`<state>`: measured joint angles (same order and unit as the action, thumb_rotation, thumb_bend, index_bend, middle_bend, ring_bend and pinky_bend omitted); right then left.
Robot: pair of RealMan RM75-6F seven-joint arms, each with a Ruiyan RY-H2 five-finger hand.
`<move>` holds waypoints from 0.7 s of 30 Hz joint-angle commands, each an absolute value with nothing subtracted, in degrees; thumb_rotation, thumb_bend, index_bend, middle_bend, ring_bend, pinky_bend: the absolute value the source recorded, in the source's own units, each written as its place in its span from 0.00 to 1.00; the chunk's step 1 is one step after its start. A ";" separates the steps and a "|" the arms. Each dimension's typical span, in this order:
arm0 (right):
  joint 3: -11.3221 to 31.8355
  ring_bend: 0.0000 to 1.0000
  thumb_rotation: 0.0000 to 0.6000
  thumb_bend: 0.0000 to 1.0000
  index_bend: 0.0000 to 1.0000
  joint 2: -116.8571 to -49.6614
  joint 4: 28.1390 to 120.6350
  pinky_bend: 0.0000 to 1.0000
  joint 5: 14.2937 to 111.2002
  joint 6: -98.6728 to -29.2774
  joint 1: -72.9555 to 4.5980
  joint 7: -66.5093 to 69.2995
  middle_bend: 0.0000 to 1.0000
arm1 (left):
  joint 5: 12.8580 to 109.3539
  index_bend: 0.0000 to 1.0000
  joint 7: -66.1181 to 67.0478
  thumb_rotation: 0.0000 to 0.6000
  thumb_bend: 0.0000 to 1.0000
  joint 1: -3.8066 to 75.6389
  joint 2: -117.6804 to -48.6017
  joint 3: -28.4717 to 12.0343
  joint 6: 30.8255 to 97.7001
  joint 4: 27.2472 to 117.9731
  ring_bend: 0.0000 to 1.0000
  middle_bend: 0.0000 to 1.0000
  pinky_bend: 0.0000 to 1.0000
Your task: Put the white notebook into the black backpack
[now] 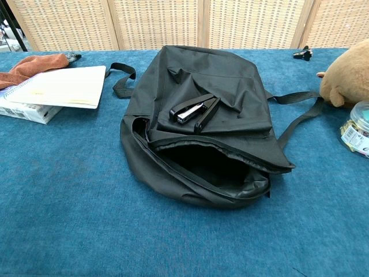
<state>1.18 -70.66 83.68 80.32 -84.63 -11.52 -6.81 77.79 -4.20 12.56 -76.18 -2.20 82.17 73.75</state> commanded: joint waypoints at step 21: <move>3.87 0.00 1.00 0.00 0.00 -72.14 82.62 0.00 82.66 -86.42 -9.64 -3.00 0.00 | 83.11 0.00 -8.44 1.00 0.00 23.67 -89.67 -6.68 72.96 56.68 0.00 0.00 0.00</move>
